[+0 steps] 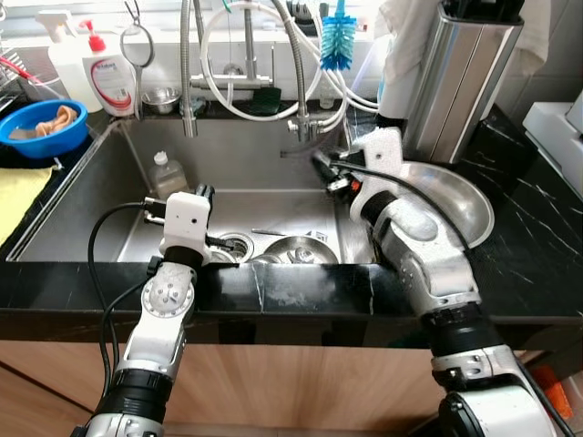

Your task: Kitchen organization

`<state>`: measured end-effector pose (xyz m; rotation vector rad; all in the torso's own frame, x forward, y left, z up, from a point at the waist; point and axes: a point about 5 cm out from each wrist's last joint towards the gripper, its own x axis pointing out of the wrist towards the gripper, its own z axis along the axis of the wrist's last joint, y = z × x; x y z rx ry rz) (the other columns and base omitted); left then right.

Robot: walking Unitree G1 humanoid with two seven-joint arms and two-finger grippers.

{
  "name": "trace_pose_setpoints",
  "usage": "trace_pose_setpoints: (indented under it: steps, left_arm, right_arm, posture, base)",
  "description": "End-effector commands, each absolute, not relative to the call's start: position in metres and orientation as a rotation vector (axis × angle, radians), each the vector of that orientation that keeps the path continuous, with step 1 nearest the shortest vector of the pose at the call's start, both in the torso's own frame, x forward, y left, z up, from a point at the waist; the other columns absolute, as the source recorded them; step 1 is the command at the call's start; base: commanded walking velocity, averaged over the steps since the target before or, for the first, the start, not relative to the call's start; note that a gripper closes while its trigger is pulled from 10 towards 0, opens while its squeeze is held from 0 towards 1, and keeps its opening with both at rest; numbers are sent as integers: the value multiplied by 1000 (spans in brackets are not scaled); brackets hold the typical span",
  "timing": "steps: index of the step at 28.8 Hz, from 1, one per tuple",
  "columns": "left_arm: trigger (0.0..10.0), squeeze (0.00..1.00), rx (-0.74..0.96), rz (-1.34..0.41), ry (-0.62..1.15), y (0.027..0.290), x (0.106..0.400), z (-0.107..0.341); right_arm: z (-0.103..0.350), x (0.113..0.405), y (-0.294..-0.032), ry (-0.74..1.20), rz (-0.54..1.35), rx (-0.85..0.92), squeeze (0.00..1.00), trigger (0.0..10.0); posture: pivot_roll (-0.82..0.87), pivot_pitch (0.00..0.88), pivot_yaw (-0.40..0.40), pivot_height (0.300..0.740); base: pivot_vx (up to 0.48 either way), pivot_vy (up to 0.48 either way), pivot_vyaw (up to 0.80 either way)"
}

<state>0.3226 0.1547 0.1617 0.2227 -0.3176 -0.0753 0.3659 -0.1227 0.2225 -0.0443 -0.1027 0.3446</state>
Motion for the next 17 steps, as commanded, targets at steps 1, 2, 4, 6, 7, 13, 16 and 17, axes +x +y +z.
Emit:
trace_pose_setpoints:
  steps: [1, 2, 4, 6, 7, 13, 16, 17]
  left_arm:
    - [10000, 0, 224, -67, -314, 157, 322, 162]
    - [10000, 0, 224, -67, -314, 157, 322, 162]
    - [10000, 0, 224, -67, -312, 157, 322, 162]
    - [10000, 0, 223, -69, -311, 156, 322, 161]
    - [10000, 0, 223, -70, -311, 156, 322, 161]
    - [10000, 0, 222, -76, -311, 155, 323, 161]
    - [10000, 0, 226, -78, -311, 154, 323, 162]
    - [10000, 0, 228, -78, -310, 155, 323, 162]
  right_arm:
    - [240, 367, -148, -156, 209, -60, 0, 10000]
    - [244, 365, -169, -171, 102, -69, 0, 10000]
    - [245, 360, -196, -165, -37, -53, 0, 10000]
    - [242, 356, -205, -154, -87, -44, 39, 10000]
    - [241, 354, -209, -150, -106, -38, 39, 10000]
    - [220, 336, -224, -72, -207, 33, 1000, 10000]
    - [207, 330, -227, -16, -219, 66, 1000, 10000]
    - [202, 327, -228, 7, -224, 75, 1000, 10000]
  posture:
    - [-205, 0, 20, 731]
    - [-210, 0, 20, 731]
    - [-217, 0, 20, 731]
    - [-220, 0, 21, 731]
    - [-220, 0, 21, 731]
    - [-222, 0, 23, 731]
    - [-220, 0, 23, 731]
    - [-220, 0, 23, 731]
  base:
    - [0, 0, 0]
    - [0, 0, 0]
    - [0, 0, 0]
    - [0, 0, 0]
    - [0, 0, 0]
    - [0, 0, 0]
    - [0, 0, 0]
    - [0, 0, 0]
